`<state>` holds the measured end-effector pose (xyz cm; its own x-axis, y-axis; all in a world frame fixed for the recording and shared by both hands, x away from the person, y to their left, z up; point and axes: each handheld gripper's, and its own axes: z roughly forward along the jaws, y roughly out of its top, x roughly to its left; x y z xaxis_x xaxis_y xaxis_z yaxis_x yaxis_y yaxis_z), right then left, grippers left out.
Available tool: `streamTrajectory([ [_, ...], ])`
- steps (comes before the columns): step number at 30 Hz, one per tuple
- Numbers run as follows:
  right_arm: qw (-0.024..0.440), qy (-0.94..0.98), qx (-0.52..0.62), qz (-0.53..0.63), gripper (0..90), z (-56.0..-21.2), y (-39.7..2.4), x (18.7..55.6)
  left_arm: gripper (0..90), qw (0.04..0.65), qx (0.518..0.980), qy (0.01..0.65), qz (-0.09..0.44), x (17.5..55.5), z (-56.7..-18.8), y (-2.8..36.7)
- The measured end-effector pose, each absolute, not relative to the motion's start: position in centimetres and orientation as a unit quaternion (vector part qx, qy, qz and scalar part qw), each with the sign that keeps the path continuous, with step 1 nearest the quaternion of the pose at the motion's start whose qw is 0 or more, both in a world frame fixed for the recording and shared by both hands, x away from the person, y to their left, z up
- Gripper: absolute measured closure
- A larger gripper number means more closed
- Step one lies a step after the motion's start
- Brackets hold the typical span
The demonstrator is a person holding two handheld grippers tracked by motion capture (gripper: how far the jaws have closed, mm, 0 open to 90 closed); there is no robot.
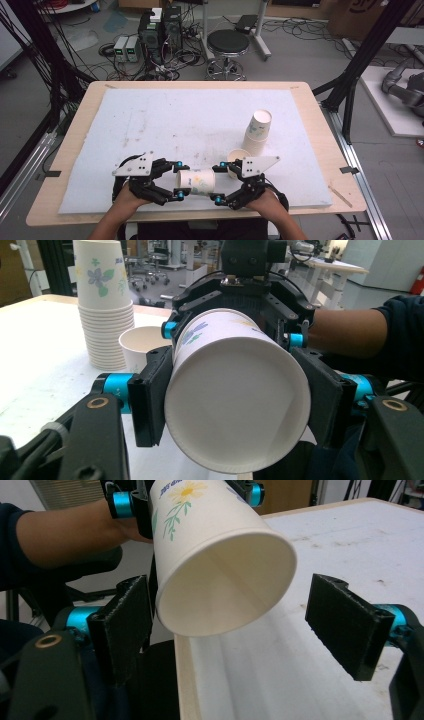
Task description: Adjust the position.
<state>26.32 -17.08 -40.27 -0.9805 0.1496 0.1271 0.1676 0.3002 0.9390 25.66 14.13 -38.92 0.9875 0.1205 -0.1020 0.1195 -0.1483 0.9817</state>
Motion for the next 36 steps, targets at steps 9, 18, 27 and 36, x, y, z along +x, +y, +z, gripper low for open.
streamTrajectory([
  [9,0.023,-0.799,-0.088,-0.594,19.4,-40.75,-16.66,26.53,36.4,0.662,0.746,0.071,-0.012,25.65,-38.99,14.08],
  [18,0.022,-0.795,-0.07,-0.602,27.0,-40.92,-16.76,26.53,36.3,0.663,0.745,0.07,-0.014,25.74,-39.32,14.1],
  [27,0.029,-0.793,-0.077,-0.604,30.1,-40.69,-17.05,26.64,36.2,0.655,0.752,0.069,-0.012,25.76,-39.58,14.06],
  [36,0.023,-0.815,-0.081,-0.573,30.7,-40.28,-16.89,26.64,14.8,0.599,0.797,0.083,-0.005,25.24,-38.98,13.36],
])
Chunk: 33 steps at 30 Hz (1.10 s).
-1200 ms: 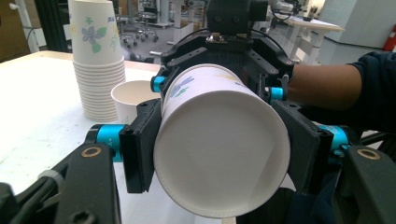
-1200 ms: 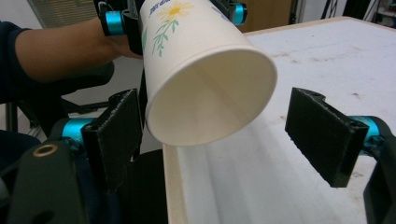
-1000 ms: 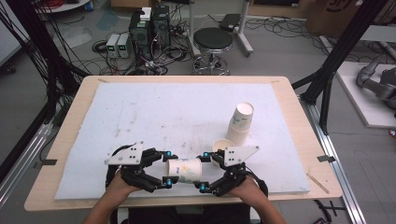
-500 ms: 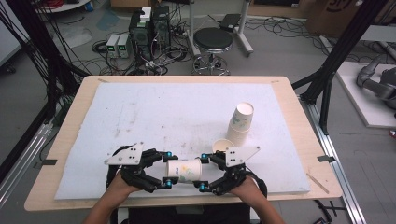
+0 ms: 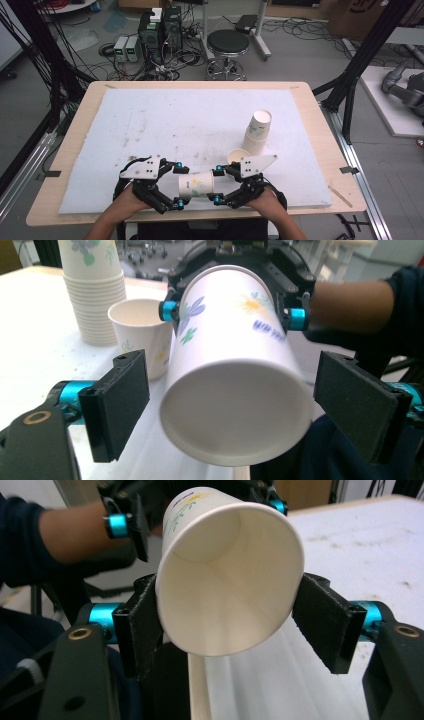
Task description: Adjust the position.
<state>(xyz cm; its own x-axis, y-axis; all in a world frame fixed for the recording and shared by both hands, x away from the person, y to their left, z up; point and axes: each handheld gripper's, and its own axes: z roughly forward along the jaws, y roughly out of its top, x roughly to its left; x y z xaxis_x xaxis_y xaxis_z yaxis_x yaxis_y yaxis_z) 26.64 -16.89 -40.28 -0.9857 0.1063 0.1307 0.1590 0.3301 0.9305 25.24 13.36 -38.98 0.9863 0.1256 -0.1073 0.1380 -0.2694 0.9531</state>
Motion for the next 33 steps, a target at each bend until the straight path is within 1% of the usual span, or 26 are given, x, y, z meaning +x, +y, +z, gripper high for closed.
streamTrajectory([
  [3,0.026,-0.825,-0.085,-0.559,30.6,-40.0,-16.9,26.7,14.8,0.59,0.803,0.085,0.001,25.3,-38.7,13.4],
  [13,0.011,-0.862,-0.079,-0.5,30.4,-38.5,-16.3,27.3,15.0,0.54,0.837,0.087,0.019,25.5,-38.1,13.5],
  [17,0.0,-0.879,-0.073,-0.472,30.4,-37.8,-15.6,27.5,15.1,0.528,0.845,0.086,0.021,25.7,-37.9,13.4],
  [23,-0.006,-0.9,-0.061,-0.432,30.4,-37.0,-14.6,27.7,15.1,0.504,0.86,0.074,0.025,25.7,-37.7,13.3],
  [33,-0.021,-0.922,-0.046,-0.385,30.4,-36.2,-13.3,27.7,15.2,0.474,0.877,0.072,0.034,25.9,-37.6,12.8],
])
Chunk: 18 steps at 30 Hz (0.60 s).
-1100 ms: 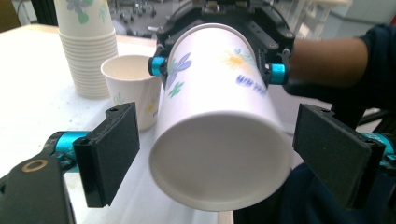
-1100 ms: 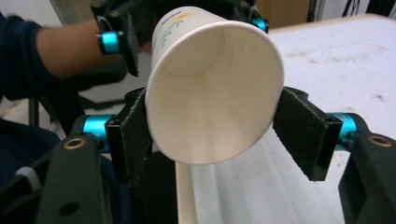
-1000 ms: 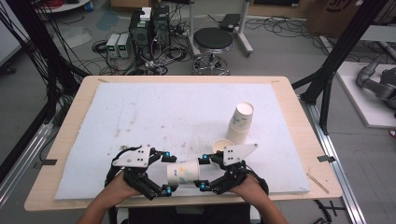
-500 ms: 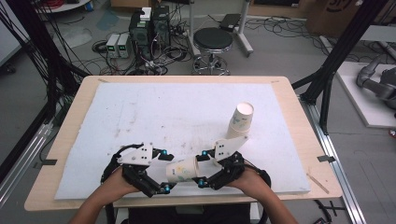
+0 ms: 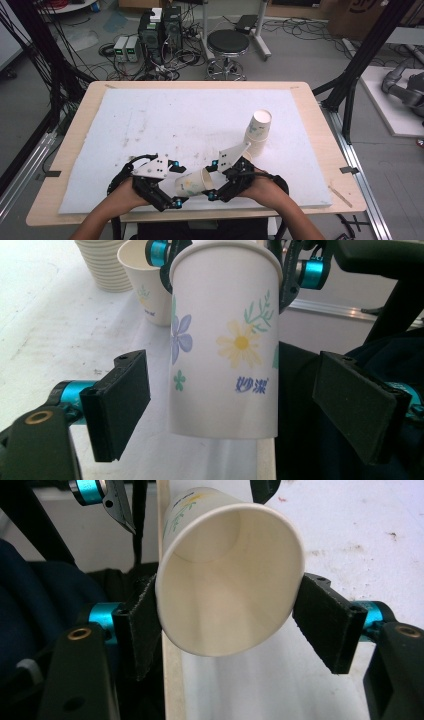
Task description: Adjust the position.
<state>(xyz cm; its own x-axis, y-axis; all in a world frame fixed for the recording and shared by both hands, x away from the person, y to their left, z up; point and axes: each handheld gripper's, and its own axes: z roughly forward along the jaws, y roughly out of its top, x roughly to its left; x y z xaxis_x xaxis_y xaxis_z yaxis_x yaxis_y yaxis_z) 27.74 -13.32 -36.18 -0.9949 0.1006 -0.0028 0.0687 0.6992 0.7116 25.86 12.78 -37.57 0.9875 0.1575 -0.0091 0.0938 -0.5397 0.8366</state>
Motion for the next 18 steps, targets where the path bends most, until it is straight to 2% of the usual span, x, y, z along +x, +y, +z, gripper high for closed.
streamTrajectory([
  [18,0.031,0.943,0.023,0.329,30.4,-35.5,-11.6,27.7,16.8,0.417,0.906,0.06,0.039,26.5,-37.7,11.1],
])
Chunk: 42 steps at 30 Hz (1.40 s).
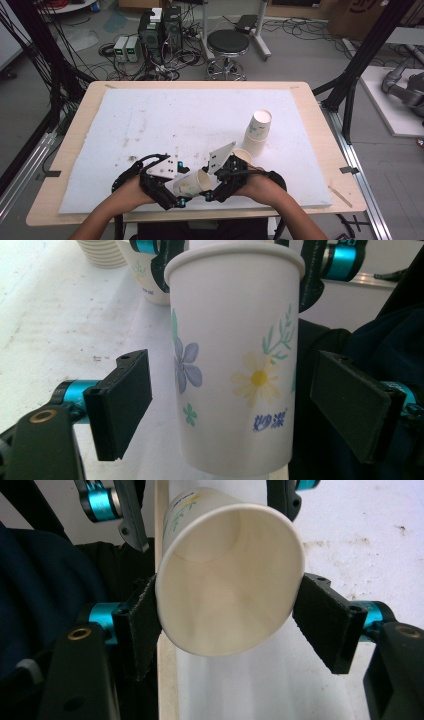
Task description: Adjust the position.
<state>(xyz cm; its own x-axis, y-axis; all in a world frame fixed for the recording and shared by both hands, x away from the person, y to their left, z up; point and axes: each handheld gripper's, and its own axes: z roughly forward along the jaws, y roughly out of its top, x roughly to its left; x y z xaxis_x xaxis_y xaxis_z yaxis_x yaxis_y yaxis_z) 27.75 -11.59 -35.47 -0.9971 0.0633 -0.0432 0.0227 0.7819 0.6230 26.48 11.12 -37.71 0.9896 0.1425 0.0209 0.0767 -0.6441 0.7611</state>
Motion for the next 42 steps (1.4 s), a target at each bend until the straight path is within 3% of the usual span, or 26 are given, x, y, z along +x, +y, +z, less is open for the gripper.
streamTrajectory([
  [23,0.044,0.957,0.002,0.288,30.4,-35.3,-10.4,27.7,25.3,0.371,0.927,0.055,0.022,27.1,-38.5,9.6],
  [32,0.043,0.96,-0.007,0.278,29.9,-35.3,-10.0,27.6,33.0,0.366,0.929,0.057,0.009,27.1,-38.9,9.2],
  [42,0.034,0.952,0.014,0.304,25.8,-35.9,-10.4,27.9,33.4,0.381,0.922,0.073,0.012,27.1,-39.6,9.5],
])
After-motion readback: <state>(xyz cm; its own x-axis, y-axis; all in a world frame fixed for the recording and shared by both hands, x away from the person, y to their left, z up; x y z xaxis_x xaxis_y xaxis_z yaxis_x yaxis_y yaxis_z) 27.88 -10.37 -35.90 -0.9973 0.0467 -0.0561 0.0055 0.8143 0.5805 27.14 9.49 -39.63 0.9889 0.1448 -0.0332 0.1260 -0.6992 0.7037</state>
